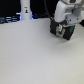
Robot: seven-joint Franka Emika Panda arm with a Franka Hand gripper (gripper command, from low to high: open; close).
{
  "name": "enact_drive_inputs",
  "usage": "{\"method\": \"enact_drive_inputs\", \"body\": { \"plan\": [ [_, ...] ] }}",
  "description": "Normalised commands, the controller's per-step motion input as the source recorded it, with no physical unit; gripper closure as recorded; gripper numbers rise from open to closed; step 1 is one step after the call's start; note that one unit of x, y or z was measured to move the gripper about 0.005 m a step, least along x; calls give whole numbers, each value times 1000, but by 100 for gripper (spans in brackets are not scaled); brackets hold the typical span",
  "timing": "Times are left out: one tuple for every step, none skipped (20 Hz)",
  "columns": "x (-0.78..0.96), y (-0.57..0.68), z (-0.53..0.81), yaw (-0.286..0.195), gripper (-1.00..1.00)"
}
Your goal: Open the kcup holder, insert the kcup into the holder, and close the kcup holder
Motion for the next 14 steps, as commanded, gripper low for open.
{"method": "enact_drive_inputs", "body": {
  "plan": [
    [-730,492,-33,68,-100],
    [-711,498,-51,72,-100],
    [-706,493,-35,78,-100],
    [-720,502,-21,72,-100],
    [-737,515,-11,69,-100],
    [-742,517,-4,67,-100],
    [-750,519,-2,64,-100],
    [-753,517,-4,63,-100],
    [-751,514,-7,64,-100],
    [-741,507,-5,69,-100],
    [-731,494,-14,72,-100],
    [-638,465,-1,50,-100],
    [-515,476,274,29,-100],
    [-329,482,560,17,-100]
  ]
}}
